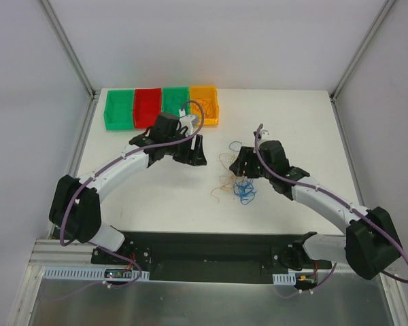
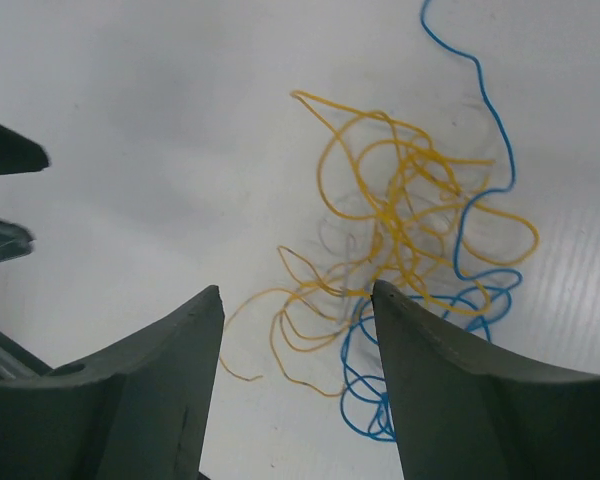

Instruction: Untangle the cables

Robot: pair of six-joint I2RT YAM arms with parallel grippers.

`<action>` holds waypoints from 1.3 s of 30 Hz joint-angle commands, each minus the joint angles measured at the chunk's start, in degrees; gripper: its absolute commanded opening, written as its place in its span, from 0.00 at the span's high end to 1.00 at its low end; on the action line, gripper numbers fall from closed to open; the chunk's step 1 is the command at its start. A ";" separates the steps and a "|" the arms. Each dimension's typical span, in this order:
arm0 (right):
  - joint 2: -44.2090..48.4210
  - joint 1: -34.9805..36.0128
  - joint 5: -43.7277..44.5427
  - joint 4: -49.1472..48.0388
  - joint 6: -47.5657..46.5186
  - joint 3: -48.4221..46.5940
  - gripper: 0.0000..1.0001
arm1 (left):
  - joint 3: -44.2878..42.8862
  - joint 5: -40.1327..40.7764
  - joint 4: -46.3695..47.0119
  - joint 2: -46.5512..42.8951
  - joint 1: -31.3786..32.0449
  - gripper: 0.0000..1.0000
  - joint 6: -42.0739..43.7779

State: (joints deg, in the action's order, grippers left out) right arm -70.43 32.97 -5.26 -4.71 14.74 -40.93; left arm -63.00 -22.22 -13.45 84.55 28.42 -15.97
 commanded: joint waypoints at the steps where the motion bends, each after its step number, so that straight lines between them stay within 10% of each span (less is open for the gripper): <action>1: 0.21 -0.36 4.29 10.07 -1.20 -0.20 0.37 | -3.18 -7.14 -0.26 -0.35 0.75 0.36 0.15; 22: -20.96 0.60 7.20 7.35 2.56 -18.13 0.50 | -2.48 -11.53 1.68 0.70 0.67 0.23 -2.84; 26: -23.87 0.60 3.50 5.85 3.80 -19.89 0.75 | -2.30 -11.45 1.68 0.44 -1.08 0.23 -2.93; 28: -21.69 0.60 2.28 6.55 2.93 -19.89 0.98 | -2.30 -11.09 1.76 0.26 -1.70 0.21 -2.93; 39: -2.79 4.47 -16.18 8.58 4.15 -19.19 0.99 | -0.72 -20.14 6.94 0.97 -2.94 0.02 -5.65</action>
State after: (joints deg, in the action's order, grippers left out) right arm -77.45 35.81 -13.34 4.89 17.17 -58.43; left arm -63.99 -35.70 -10.98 86.21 25.71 -20.01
